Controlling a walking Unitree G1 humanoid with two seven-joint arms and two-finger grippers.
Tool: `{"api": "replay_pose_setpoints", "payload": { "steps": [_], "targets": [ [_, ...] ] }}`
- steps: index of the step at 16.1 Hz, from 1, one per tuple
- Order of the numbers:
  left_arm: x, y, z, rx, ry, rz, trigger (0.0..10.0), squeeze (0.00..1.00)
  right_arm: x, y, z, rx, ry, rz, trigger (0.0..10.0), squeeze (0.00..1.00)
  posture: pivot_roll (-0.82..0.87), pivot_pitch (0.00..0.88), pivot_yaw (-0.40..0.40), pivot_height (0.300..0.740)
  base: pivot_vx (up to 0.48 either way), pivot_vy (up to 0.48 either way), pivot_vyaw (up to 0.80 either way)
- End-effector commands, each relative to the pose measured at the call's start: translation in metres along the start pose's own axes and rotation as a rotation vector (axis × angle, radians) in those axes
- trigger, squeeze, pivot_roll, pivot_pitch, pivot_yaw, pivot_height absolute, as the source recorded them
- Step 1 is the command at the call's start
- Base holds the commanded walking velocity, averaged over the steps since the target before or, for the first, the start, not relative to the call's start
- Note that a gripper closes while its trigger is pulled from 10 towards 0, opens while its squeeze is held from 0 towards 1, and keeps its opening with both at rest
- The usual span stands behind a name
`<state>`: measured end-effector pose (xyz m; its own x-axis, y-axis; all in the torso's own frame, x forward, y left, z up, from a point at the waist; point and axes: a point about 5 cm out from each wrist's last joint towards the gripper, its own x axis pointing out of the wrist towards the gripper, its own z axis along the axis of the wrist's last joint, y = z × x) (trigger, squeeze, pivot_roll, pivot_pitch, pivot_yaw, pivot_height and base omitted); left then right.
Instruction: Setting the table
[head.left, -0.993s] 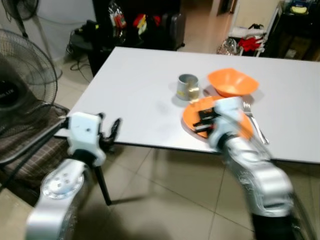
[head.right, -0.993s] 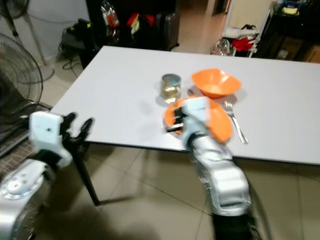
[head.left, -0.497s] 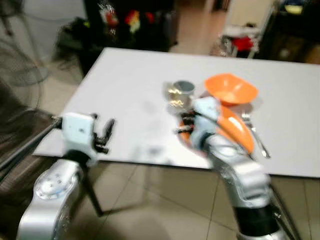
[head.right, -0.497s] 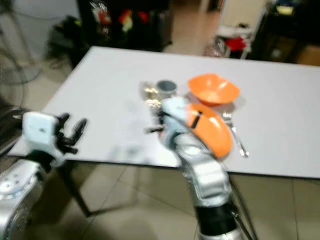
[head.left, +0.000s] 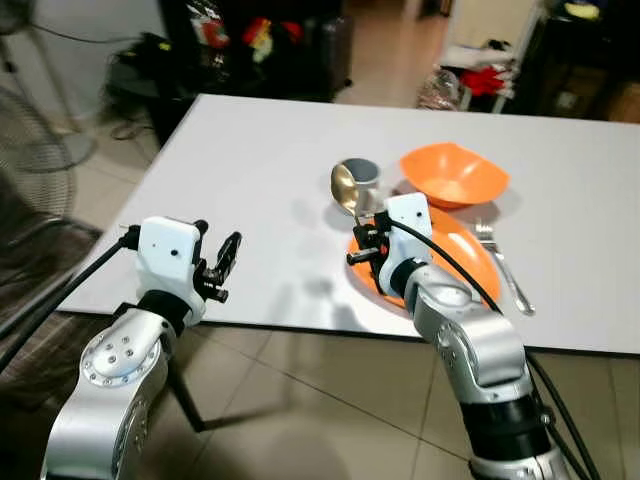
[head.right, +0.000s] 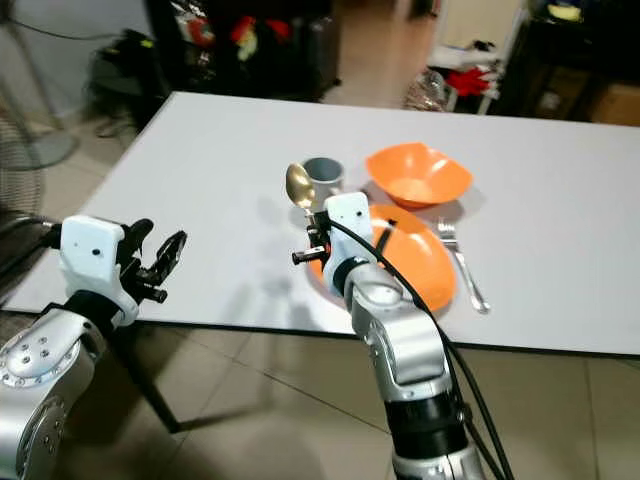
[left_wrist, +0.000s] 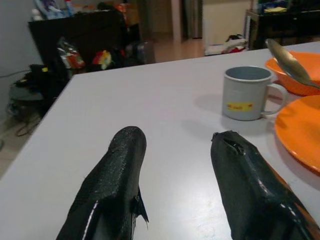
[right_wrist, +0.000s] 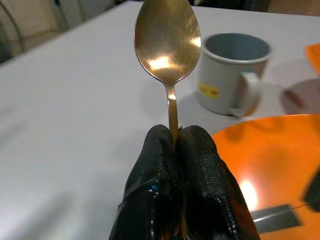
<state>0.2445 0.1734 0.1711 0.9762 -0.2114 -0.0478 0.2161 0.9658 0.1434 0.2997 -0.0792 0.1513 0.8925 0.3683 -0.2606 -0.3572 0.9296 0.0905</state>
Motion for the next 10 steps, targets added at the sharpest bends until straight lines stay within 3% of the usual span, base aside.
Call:
{"api": "replay_pose_setpoints", "payload": {
  "steps": [1, 5, 7, 8, 10],
  "targets": [
    [0.0032, -0.0007, 0.0013, 0.004, -0.002, -0.009, 10.0, 0.00, -0.0045, -0.0070, 0.0048, 0.017, -0.030, -0.028, 10.0, 0.00, -0.07, 0.002, 0.008, 0.740, 0.000, 0.431, -0.80],
    [0.0084, -0.0004, 0.0024, 0.012, -0.005, -0.024, 10.0, 0.00, -0.0081, -0.0085, 0.0040, 0.037, -0.037, -0.047, 10.0, 0.00, -0.07, 0.000, 0.017, 0.740, 0.000, 0.477, -0.80],
    [0.0098, -0.0007, 0.0032, 0.060, 0.003, -0.025, 10.0, 0.00, -0.0088, -0.0084, 0.0050, 0.036, -0.044, -0.048, 10.0, 0.00, -0.07, 0.000, 0.018, 0.740, 0.000, 0.000, -0.49],
    [0.0101, -0.0010, 0.0034, 0.075, 0.000, -0.021, 10.0, 0.00, -0.0087, -0.0084, 0.0055, 0.034, -0.047, -0.046, 10.0, 0.00, -0.07, 0.000, 0.016, 0.740, 0.000, -0.480, 0.00],
    [0.0092, -0.0020, 0.0042, 0.012, -0.013, -0.015, 10.0, 0.00, -0.0073, -0.0091, 0.0070, 0.027, -0.051, -0.044, 10.0, 0.00, -0.07, 0.000, 0.011, 0.740, 0.000, -0.176, 0.00]
  ]
}}
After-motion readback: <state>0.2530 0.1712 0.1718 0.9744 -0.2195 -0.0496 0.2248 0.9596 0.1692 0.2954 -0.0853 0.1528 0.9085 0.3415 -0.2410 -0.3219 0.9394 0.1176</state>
